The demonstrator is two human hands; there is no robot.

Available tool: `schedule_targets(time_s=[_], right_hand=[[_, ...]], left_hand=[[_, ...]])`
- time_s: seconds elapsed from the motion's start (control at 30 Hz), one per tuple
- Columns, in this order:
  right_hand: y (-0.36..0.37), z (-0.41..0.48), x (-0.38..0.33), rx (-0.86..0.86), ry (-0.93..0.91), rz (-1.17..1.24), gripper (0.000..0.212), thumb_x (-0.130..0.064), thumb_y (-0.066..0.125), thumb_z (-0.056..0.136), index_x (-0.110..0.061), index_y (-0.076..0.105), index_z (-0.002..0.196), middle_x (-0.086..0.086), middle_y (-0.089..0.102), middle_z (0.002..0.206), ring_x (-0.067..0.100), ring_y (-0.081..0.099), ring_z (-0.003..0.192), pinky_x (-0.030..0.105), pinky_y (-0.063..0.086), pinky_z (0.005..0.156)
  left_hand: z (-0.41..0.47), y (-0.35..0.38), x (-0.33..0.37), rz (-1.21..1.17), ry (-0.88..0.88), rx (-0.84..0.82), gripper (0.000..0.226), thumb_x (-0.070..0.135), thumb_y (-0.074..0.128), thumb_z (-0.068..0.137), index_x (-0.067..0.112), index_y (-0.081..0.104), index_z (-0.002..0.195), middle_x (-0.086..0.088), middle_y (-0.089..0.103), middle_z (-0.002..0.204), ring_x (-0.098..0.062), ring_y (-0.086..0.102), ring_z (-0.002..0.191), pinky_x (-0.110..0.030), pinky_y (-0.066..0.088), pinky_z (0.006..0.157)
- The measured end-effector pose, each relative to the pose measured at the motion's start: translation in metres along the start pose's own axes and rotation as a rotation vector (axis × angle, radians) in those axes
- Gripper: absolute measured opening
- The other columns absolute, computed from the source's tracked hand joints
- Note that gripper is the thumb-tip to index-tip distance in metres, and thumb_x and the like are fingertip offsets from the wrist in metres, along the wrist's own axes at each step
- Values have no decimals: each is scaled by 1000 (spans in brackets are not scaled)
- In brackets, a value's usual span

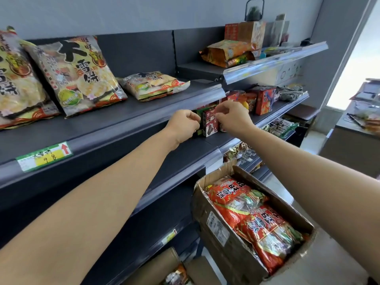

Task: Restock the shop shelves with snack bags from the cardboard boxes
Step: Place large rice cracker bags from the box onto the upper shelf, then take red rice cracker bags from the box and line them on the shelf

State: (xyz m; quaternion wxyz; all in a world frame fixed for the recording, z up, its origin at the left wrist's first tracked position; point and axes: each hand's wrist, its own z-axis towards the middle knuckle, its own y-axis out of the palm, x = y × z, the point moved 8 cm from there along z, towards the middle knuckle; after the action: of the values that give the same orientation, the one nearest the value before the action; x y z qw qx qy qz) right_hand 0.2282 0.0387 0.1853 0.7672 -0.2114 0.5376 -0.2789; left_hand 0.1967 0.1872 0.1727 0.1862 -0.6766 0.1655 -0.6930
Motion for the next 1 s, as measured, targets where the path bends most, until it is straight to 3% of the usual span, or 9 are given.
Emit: schedule_targets(time_s=[0.13, 0.3, 0.43, 0.53, 0.63, 0.73, 0.8, 0.87, 1.0], right_hand=[[24, 11, -28, -27, -43, 55, 29, -14, 54, 92, -8, 62, 120, 7, 64, 119, 20, 58, 110, 22, 40, 84], [33, -9, -13, -26, 35, 55, 28, -15, 56, 91, -8, 63, 117, 7, 64, 115, 22, 58, 107, 25, 42, 84], [29, -49, 50, -82, 221, -12, 27, -14, 57, 91, -6, 63, 116, 8, 64, 109, 20, 57, 96, 27, 43, 80], [27, -85, 112, -128, 392, -99, 21, -12, 58, 89, -5, 66, 107, 12, 66, 108, 23, 59, 90, 31, 48, 78], [27, -126, 174, -218, 576, -167, 20, -12, 59, 89, -4, 66, 106, 12, 67, 101, 17, 56, 68, 23, 45, 59], [26, -160, 225, -261, 729, -160, 21, -10, 58, 90, 0, 65, 107, 15, 67, 99, 19, 56, 64, 27, 49, 57], [27, -175, 250, -270, 803, -141, 24, -9, 59, 91, 0, 65, 112, 18, 67, 108, 27, 66, 85, 35, 55, 75], [30, -181, 269, -277, 841, -136, 26, -10, 59, 91, 1, 64, 114, 19, 65, 117, 31, 64, 106, 38, 52, 90], [44, -175, 292, -306, 869, -94, 28, -8, 59, 91, 2, 61, 118, 20, 62, 123, 32, 59, 114, 39, 48, 95]], left_hand=[[-1, -38, -6, -9, -2, 72, 19, -1, 50, 90, 10, 60, 102, -3, 56, 83, -17, 53, 82, -30, 51, 75], [-5, -32, -28, 3, -30, 3, 15, -1, 50, 91, 8, 59, 100, -4, 54, 81, -16, 52, 77, -28, 48, 71], [-5, 28, -54, 36, -57, -135, 13, 0, 51, 91, 8, 59, 97, -4, 54, 78, -15, 51, 72, -25, 47, 63], [-8, 94, -81, 61, -119, -287, 17, -3, 50, 89, 10, 58, 83, -5, 53, 73, -19, 52, 69, -24, 45, 57], [-17, 156, -114, 85, -220, -425, 18, -5, 52, 89, 10, 57, 81, -9, 54, 76, -19, 51, 67, -22, 42, 52], [-27, 206, -148, 49, -377, -497, 13, -1, 52, 92, 9, 59, 87, -9, 55, 83, -19, 53, 74, -25, 47, 60], [-30, 233, -169, 43, -454, -527, 23, 2, 50, 94, -1, 59, 115, -14, 59, 94, -23, 57, 81, -32, 53, 73], [-31, 251, -187, 32, -535, -520, 35, 4, 47, 95, -7, 50, 128, -24, 61, 116, -32, 62, 95, -38, 53, 85], [-26, 272, -217, -118, -741, -445, 44, 3, 47, 96, -3, 39, 139, -23, 44, 142, -36, 50, 126, -42, 48, 97]])
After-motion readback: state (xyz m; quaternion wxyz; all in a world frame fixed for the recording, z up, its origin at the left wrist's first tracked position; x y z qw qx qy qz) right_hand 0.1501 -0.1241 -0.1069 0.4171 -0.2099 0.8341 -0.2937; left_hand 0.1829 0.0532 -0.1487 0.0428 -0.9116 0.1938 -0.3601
